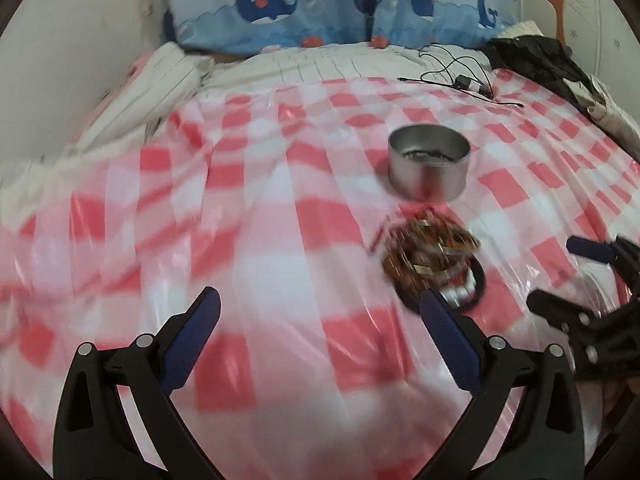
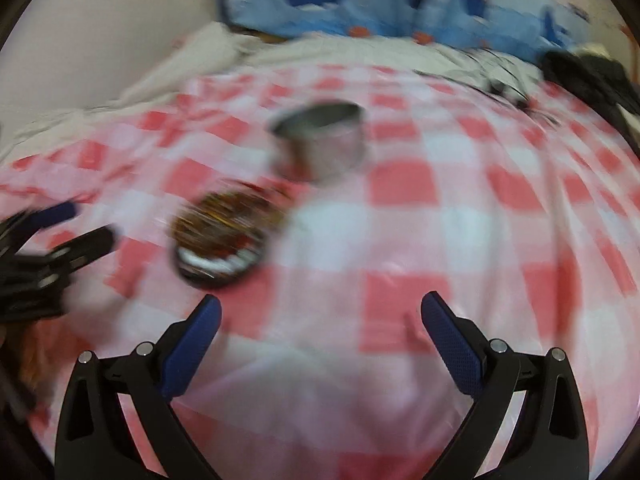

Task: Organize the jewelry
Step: 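Move the left tool to the bracelet pile and close on bracelets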

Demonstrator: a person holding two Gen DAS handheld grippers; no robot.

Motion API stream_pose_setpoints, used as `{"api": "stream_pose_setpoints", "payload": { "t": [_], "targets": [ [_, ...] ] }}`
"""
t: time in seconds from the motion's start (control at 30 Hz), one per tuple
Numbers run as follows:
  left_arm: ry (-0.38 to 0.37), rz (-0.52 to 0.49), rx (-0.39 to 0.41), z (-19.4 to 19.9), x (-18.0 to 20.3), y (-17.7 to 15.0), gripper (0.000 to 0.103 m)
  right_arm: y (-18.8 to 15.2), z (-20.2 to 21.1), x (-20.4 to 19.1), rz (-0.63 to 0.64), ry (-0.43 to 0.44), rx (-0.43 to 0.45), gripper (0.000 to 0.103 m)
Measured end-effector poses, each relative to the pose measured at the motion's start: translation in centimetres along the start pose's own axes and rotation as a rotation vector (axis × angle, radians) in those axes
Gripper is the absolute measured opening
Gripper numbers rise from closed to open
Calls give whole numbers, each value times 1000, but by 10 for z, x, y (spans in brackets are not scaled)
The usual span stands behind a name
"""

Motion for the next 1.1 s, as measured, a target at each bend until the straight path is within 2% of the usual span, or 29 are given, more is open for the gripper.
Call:
{"api": "stream_pose_setpoints", "payload": {
  "t": [0.1,0.17,0.27,0.33,0.4,0.57,0.63,0.7,0.77,0.87,0.97,1.0,1.1],
  "targets": [
    [-33,16,1,-9,-11,12,96,17,-12,-17,127,72,-17,96],
    [-108,34,10,-17,-11,18,96,25,-23,-15,149,74,-37,96],
    [-165,-39,28,-29,6,33,95,29,-34,2,67,70,-57,96],
    [-252,-97,41,-40,21,44,94,24,-38,17,-5,59,-80,96],
    [-290,-112,7,-58,31,51,77,19,-43,29,-57,54,-107,96],
    [-401,-55,-78,-92,46,50,54,19,-49,39,-128,84,-130,96],
    [-416,-61,-123,-102,51,42,43,18,-50,39,-134,90,-137,96],
    [-409,-64,-171,-111,54,35,15,18,-50,36,-133,98,-140,96],
    [-432,2,-189,-112,49,32,9,18,-50,35,-124,99,-138,96],
    [-463,57,-189,-109,40,34,9,18,-50,34,-124,106,-134,96],
    [-519,145,-167,-102,28,40,9,20,-49,32,-123,123,-122,96],
    [-525,161,-155,-99,25,43,3,21,-48,31,-118,128,-119,96],
    [-523,219,-129,-93,12,51,3,21,-50,23,-88,135,-118,96]
  ]
}}
Point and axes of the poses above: each gripper's, at about its wrist camera, not at the fingertips, and z roughly against the way its jaws point, x to its right, y to its top, the point moved 3 cm from there along -z, roughly the way its jaws point, and after that the axes turned 7 degrees about x, right-handed, at the moved point
